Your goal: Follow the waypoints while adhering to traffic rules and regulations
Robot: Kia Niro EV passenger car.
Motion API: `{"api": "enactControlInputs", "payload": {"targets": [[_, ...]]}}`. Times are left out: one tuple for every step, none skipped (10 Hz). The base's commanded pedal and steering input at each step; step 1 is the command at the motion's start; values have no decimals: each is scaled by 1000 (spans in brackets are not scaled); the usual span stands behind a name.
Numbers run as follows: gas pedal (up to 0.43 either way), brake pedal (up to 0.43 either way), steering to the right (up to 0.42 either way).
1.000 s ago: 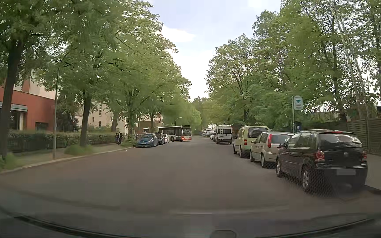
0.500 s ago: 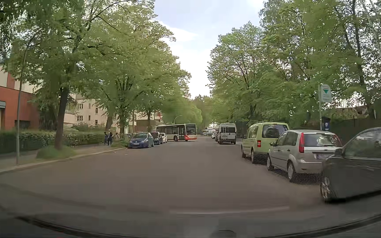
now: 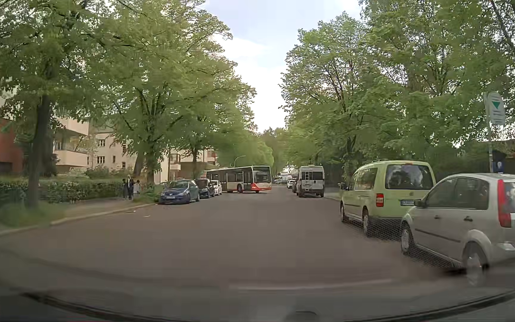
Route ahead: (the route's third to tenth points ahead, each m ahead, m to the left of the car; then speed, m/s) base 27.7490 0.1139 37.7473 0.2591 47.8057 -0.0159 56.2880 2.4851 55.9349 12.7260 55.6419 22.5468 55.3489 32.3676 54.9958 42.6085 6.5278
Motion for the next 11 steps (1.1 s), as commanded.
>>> {"api": "enactControlInputs", "payload": {"targets": [[0, 207, 0], [0, 207, 1], [0, 201, 2], [0, 195, 3], [0, 152, 4], [0, 140, 4], [0, 152, 4], [0, 165, 5], [0, 171, 10], [0, 201, 11], [0, 232, 14]]}}
